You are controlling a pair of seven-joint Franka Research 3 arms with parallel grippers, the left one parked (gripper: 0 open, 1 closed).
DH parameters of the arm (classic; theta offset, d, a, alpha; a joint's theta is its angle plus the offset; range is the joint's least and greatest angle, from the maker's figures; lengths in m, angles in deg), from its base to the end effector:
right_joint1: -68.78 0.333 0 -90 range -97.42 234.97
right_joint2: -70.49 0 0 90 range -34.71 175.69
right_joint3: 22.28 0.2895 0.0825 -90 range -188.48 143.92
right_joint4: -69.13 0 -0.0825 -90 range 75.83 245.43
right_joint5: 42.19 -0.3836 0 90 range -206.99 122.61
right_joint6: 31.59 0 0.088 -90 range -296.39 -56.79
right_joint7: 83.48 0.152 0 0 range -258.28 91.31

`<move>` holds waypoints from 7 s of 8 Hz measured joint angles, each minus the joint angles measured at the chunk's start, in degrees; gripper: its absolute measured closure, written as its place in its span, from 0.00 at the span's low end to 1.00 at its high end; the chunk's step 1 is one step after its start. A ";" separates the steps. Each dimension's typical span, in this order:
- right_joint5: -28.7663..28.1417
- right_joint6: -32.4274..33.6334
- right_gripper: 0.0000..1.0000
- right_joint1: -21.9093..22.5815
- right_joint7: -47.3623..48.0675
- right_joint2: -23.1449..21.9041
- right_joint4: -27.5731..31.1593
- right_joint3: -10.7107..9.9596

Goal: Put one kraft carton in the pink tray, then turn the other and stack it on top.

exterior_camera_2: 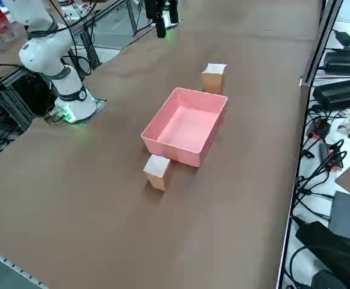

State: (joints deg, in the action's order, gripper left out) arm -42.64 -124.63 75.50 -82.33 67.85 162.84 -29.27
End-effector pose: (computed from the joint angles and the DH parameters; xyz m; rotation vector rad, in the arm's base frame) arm 0.5474 -0.0026 0.5523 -3.1272 0.0391 -0.0531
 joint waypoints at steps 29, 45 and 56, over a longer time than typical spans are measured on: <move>8.62 -27.99 0.36 31.03 32.68 39.24 -6.58 2.26; 2.45 1.88 0.98 16.89 -43.48 14.38 -2.09 0.46; 1.42 -49.66 0.98 0.78 -86.53 1.84 40.78 0.90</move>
State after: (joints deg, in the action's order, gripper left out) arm -41.21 -174.29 76.29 -168.86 69.68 203.62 -28.37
